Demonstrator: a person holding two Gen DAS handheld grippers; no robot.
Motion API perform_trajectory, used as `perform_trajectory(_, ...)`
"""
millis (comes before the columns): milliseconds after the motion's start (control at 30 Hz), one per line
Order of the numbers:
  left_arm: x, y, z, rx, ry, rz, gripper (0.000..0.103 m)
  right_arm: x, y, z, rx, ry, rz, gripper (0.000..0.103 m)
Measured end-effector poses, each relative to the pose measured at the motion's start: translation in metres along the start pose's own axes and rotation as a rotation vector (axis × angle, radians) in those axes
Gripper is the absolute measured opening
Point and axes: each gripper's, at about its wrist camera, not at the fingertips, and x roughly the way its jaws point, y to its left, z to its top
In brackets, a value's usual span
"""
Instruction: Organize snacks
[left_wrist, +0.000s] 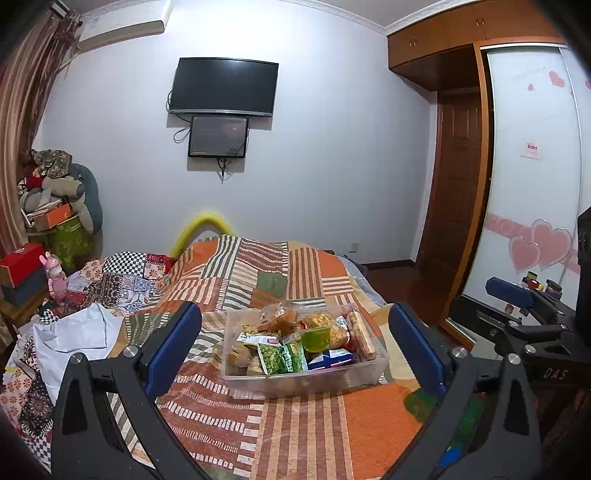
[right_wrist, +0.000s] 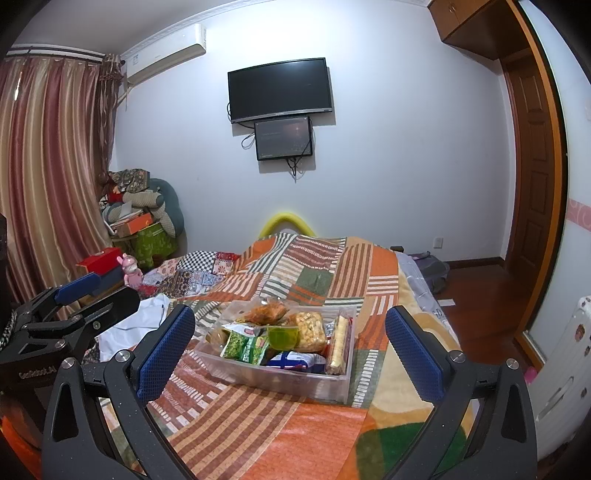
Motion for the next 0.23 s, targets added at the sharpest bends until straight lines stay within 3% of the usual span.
perform_trajectory(233, -0.0008, -0.0004, -0.0005, -0.002, 0.006, -0.003, 0.103, 0.0000, 0.0002, 0.0010, 0.000, 0.001, 0.002, 0.103)
